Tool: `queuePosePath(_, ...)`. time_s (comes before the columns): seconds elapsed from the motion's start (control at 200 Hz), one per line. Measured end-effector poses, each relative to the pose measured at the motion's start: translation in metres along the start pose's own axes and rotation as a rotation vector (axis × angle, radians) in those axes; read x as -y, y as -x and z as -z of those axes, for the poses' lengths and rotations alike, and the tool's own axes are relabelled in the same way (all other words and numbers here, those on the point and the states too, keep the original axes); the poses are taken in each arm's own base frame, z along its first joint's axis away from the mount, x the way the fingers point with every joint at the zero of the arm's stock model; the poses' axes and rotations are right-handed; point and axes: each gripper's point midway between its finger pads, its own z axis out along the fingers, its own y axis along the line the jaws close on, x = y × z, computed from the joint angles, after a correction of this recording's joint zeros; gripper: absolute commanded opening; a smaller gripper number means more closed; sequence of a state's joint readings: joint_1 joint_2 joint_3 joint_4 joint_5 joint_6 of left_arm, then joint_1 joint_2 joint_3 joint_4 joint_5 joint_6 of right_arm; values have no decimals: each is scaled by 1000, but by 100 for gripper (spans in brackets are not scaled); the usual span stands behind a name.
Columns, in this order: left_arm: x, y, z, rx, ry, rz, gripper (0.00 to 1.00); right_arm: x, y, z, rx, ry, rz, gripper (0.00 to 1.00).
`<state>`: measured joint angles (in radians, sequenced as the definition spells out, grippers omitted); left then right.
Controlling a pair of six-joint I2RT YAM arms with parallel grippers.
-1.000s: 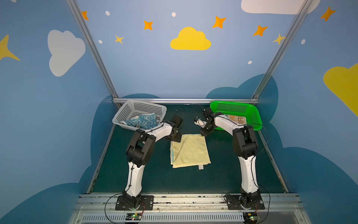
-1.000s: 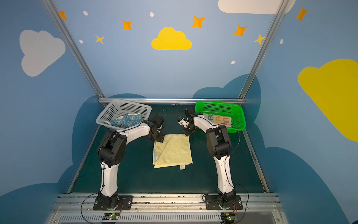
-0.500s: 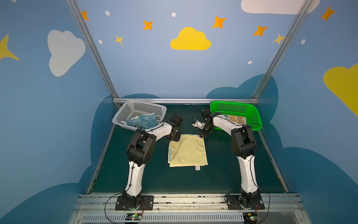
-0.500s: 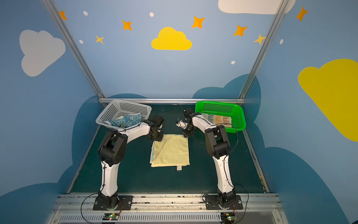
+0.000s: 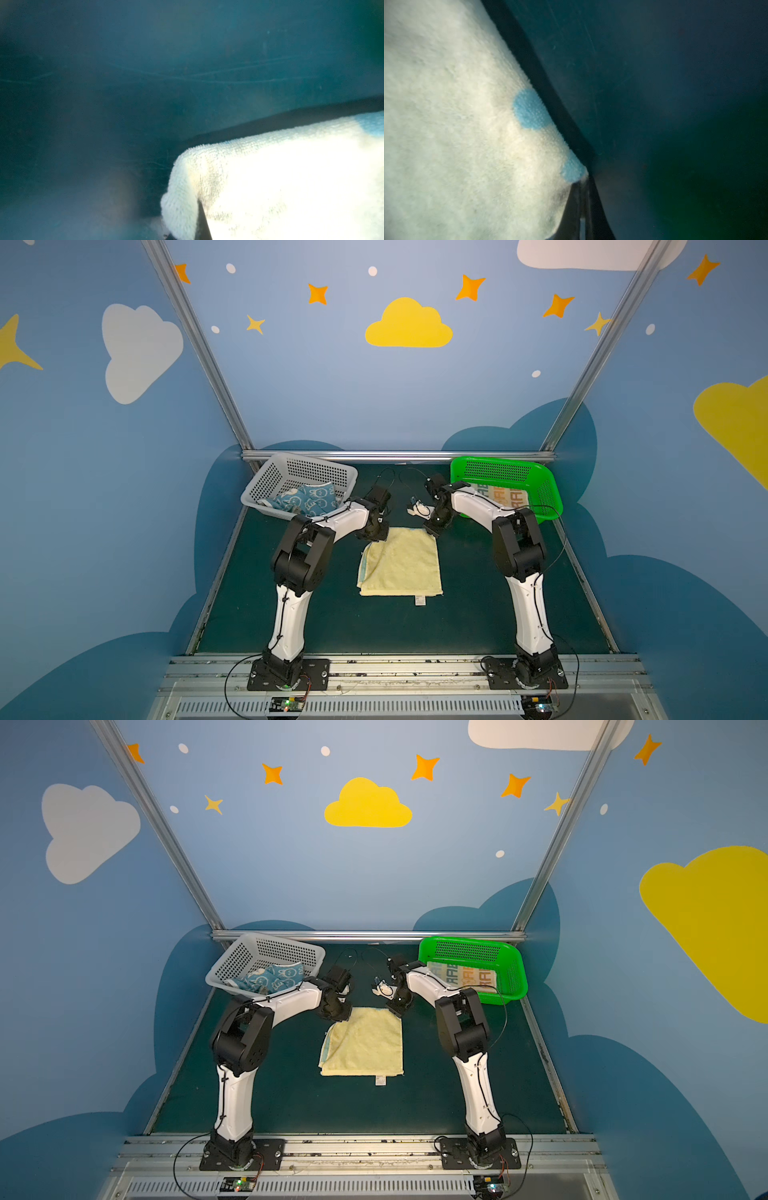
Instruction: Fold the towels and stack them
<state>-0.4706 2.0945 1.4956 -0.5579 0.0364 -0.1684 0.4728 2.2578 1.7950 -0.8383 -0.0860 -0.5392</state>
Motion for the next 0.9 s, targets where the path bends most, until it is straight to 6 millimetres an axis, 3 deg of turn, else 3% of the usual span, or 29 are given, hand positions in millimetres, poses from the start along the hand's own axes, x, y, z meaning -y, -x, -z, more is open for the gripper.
queuePosePath(0.2,-6,-2,7,60,-7,-24,4,11,-8,8,41,-15,-67,0)
queuePosePath(0.441,-8,4,38,191,-26,-75,4,17,-5,39,136,-63,-112,0)
queuePosePath(0.556,-7,9,48,254,-34,-93,4,15,-3,48,174,-69,-125,0)
queuePosePath(0.746,-8,6,49,305,-44,-110,4,6,-2,53,210,-37,-144,0)
queuePosePath(0.806,-8,7,49,313,-45,-113,4,4,0,53,217,-25,-154,15)
queuePosePath(0.901,-7,10,50,321,-46,-113,4,3,5,56,217,-12,-174,27)
